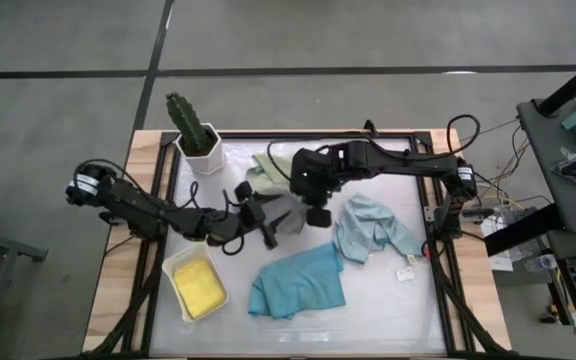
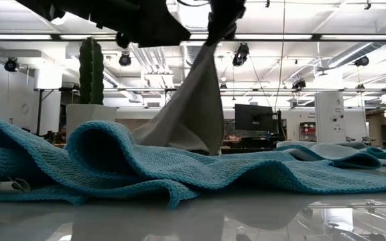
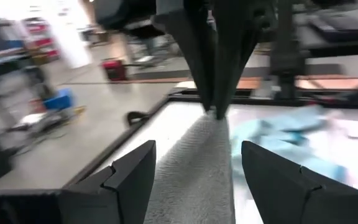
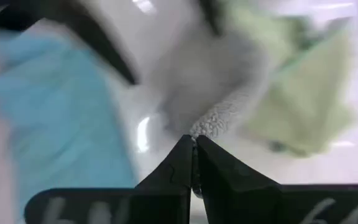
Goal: Fold microfiber towels
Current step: Fold the gray microfiber towel
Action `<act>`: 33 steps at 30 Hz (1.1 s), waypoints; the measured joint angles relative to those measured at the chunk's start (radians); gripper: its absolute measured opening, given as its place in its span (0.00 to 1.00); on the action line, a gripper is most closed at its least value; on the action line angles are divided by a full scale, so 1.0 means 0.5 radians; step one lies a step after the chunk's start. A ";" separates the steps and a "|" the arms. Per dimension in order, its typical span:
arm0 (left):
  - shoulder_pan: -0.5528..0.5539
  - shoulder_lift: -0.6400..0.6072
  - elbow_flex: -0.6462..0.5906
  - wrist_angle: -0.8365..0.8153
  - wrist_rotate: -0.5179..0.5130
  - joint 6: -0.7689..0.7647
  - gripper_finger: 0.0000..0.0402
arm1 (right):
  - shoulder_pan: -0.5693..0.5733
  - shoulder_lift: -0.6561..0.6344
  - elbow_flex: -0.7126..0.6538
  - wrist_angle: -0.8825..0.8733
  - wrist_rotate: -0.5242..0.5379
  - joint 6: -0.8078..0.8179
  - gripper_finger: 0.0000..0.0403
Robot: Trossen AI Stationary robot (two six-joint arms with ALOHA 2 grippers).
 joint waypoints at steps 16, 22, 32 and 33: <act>-0.001 -0.068 -0.015 -0.048 0.884 -0.012 0.55 | 0.193 0.004 -0.147 0.253 -0.407 -0.641 0.03; -0.002 -0.068 -0.014 -0.190 0.889 -0.066 0.55 | 0.249 0.004 -0.308 0.516 -0.402 -0.659 0.03; -0.010 -0.169 -0.017 -0.621 0.890 -0.226 0.55 | 0.254 0.003 -0.623 1.014 -0.394 -0.605 0.03; -0.010 -0.169 -0.017 -0.630 0.890 -0.231 0.55 | 0.254 0.003 -0.632 1.035 -0.393 -0.605 0.03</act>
